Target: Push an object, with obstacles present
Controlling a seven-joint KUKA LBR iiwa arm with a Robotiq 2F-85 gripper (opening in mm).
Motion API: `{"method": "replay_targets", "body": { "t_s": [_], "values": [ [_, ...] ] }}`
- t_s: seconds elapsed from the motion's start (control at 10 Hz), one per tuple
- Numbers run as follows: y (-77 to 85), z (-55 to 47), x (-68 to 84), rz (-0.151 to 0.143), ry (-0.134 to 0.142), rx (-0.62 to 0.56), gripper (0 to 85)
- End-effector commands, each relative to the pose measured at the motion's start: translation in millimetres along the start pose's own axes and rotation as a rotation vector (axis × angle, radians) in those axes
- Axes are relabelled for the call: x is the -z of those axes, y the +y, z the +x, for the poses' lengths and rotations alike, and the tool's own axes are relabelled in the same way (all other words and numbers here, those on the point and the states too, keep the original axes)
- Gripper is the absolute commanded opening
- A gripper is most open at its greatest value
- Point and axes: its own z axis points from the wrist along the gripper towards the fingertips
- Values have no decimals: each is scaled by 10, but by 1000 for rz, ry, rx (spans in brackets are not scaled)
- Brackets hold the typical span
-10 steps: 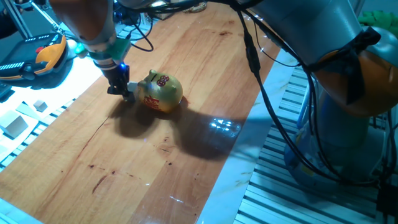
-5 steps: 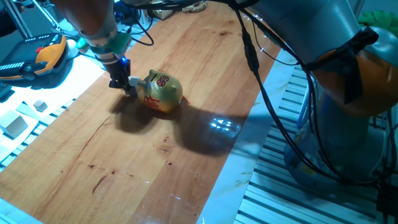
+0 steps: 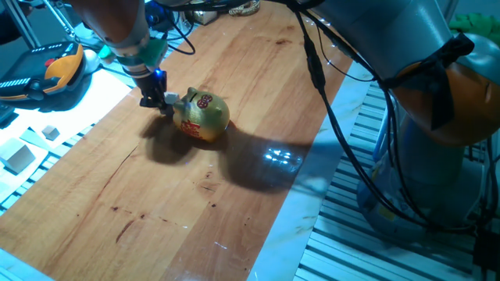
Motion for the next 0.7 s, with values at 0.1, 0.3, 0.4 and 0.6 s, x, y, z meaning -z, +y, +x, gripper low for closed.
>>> {"method": "replay_targets", "body": {
  "t_s": [0.1, 0.3, 0.4, 0.6],
  "values": [
    [-96, 16, -42, 2, 0, -12, 0],
    [-217, 48, -83, 1, 0, -24, 0],
    [-268, 59, -101, -1, 0, -38, 0],
    [-385, 65, -107, 4, 2, -56, 0]
  ]
}}
